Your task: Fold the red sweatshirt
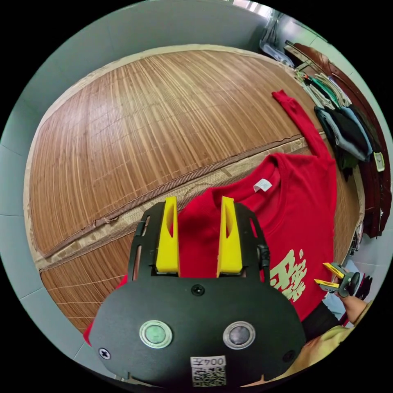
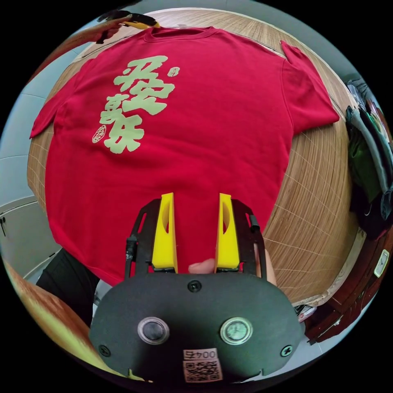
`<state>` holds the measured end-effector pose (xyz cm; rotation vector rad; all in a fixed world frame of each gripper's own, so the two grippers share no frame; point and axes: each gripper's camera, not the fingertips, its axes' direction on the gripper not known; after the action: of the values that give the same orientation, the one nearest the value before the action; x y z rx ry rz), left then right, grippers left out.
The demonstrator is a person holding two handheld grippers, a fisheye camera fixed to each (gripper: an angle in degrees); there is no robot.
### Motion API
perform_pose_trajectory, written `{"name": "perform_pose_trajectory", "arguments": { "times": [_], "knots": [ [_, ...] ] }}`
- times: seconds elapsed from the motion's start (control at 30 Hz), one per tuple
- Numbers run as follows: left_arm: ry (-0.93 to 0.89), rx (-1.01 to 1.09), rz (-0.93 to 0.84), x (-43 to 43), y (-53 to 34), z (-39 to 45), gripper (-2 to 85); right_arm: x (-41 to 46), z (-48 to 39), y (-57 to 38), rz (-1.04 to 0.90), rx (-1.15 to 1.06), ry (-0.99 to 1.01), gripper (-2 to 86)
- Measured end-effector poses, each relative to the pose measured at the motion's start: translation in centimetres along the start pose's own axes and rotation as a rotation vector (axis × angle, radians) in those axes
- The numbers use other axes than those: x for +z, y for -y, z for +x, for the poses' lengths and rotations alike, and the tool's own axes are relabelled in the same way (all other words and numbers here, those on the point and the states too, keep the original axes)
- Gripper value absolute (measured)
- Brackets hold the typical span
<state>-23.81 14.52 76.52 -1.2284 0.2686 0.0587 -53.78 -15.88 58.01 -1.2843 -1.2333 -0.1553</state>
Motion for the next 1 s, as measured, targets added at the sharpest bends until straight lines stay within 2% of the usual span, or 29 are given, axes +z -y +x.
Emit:
{"name": "perform_pose_trajectory", "arguments": {
  "times": [0.07,0.17,0.23,0.33,0.4,0.57,0.73,0.83,0.93,1.0],
  "knots": [
    [0.021,0.012,-0.015,0.6,0.0,0.5,10.4,-0.1,-0.2,-0.4,0.001,0.000,0.000,15.7],
    [0.126,0.041,0.069,-0.6,-1.0,1.9,6.1,-0.2,-0.6,-0.5,-0.031,0.005,-0.001,15.7],
    [0.192,-0.010,0.209,-2.3,-3.0,2.5,4.8,-0.4,-0.8,-0.6,-0.043,0.014,0.001,15.7],
    [0.219,-0.085,0.233,-1.0,-4.3,2.0,4.8,-0.7,-1.1,-1.4,-0.027,0.041,-0.001,15.6],
    [0.168,-0.125,0.188,0.7,-4.2,1.1,5.5,-0.9,-1.5,-1.6,-0.038,0.024,-0.014,15.6],
    [0.052,-0.204,0.235,-0.3,-4.9,-0.5,7.3,-1.6,-1.8,-2.2,-0.064,-0.008,0.000,15.3],
    [0.048,-0.219,0.416,-3.5,-11.7,0.1,8.3,-2.4,-2.7,-3.8,-0.051,-0.026,-0.002,15.6],
    [0.099,-0.285,0.429,-2.1,-14.8,-0.5,8.7,-2.9,-3.0,-5.2,-0.007,-0.022,0.003,15.6],
    [0.067,-0.314,0.378,-0.7,-13.9,-2.5,8.6,-3.5,-3.0,-6.4,0.018,-0.019,0.021,15.7],
    [0.058,-0.309,0.410,-1.3,-12.6,-3.0,7.9,-3.9,-3.1,-6.9,0.025,-0.014,0.018,15.7]
  ]
}}
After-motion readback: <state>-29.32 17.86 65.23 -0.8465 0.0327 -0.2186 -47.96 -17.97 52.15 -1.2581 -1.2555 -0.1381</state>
